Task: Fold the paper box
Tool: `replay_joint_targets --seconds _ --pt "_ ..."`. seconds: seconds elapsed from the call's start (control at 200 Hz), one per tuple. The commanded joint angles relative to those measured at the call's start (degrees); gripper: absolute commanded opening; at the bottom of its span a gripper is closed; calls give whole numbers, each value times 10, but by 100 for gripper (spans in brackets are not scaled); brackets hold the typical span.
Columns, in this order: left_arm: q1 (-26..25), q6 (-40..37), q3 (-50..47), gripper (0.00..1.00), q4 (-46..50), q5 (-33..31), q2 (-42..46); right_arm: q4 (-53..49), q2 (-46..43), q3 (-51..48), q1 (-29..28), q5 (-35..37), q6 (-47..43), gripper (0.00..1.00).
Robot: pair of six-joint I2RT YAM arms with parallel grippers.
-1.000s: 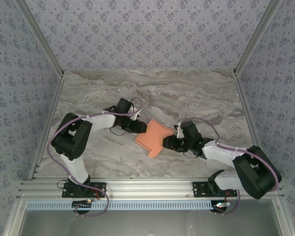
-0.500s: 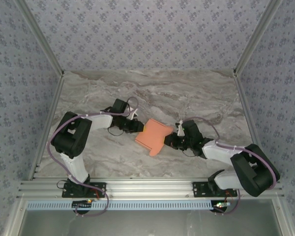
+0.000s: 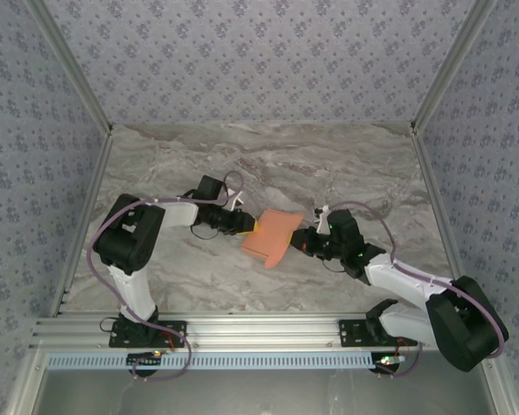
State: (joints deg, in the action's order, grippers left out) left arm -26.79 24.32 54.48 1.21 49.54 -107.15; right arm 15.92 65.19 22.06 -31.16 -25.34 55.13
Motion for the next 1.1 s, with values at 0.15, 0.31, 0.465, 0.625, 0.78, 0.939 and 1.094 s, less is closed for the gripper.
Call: replay_joint_targets --seconds 0.15,0.31,0.465,0.625,0.78,0.939,1.094 --pt "-20 0 10 39 22 -12 -36 -28 -23 46 -3 28 -7 4" --pt "-28 2 23 42 20 -11 -47 -36 -21 51 -3 35 -10 5" --pt "-37 2 37 43 20 -12 -54 -58 -9 60 -4 49 -8 5" --pt "-38 2 45 44 20 -16 -56 -86 4 75 -15 80 -5 5" --pt "-38 1 56 48 27 -28 -53 -119 22 103 -31 116 -16 6" --pt "-36 5 63 49 28 -53 -42 -142 47 128 -48 154 -24 6" --pt "-34 4 67 52 37 -88 -27 -149 77 144 -61 178 -25 6"
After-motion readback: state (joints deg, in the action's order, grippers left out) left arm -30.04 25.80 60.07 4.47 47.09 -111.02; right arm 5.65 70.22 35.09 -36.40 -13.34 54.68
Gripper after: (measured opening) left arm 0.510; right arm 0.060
